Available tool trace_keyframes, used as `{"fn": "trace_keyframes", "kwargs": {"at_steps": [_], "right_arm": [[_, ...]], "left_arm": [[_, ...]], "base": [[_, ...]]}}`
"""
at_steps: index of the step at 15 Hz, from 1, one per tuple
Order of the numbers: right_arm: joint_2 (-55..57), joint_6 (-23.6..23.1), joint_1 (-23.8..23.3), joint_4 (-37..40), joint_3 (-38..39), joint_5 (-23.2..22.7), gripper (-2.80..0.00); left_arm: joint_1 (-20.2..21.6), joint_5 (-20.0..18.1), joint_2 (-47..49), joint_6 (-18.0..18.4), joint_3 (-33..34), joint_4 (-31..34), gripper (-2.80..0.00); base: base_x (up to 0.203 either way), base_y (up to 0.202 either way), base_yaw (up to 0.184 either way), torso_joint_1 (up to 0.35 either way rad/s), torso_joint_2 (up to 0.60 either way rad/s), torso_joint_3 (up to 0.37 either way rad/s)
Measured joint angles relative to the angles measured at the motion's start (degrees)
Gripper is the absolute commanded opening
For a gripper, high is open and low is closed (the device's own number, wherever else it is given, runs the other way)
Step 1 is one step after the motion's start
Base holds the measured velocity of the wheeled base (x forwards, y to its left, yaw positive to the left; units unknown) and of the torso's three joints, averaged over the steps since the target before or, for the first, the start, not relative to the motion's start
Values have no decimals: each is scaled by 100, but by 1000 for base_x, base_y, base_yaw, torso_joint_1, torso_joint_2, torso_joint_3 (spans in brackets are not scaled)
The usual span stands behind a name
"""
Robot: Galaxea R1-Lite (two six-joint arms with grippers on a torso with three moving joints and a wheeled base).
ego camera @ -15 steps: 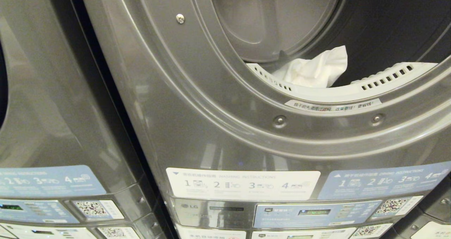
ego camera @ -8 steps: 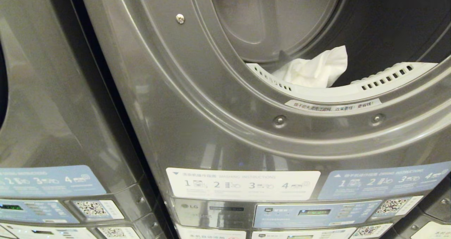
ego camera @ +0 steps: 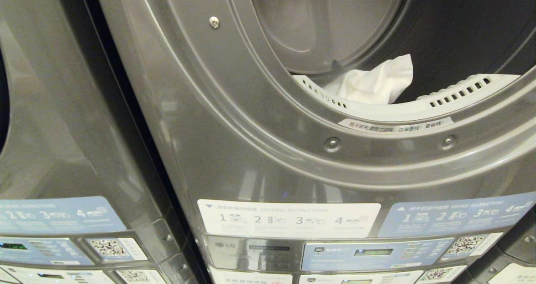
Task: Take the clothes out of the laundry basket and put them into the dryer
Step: Close the dryer
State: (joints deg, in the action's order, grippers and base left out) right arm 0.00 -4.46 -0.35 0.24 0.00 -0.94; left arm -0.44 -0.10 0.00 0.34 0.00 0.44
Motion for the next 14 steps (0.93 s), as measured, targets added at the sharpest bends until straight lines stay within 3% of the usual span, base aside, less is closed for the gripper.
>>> {"fn": "trace_keyframes", "kwargs": {"at_steps": [14], "right_arm": [[0, 5, 0, -2, 0, 0, -280]], "left_arm": [[0, 0, 0, 2, 0, 0, -280]], "base": [[0, 0, 0, 0, 0, 0]]}}
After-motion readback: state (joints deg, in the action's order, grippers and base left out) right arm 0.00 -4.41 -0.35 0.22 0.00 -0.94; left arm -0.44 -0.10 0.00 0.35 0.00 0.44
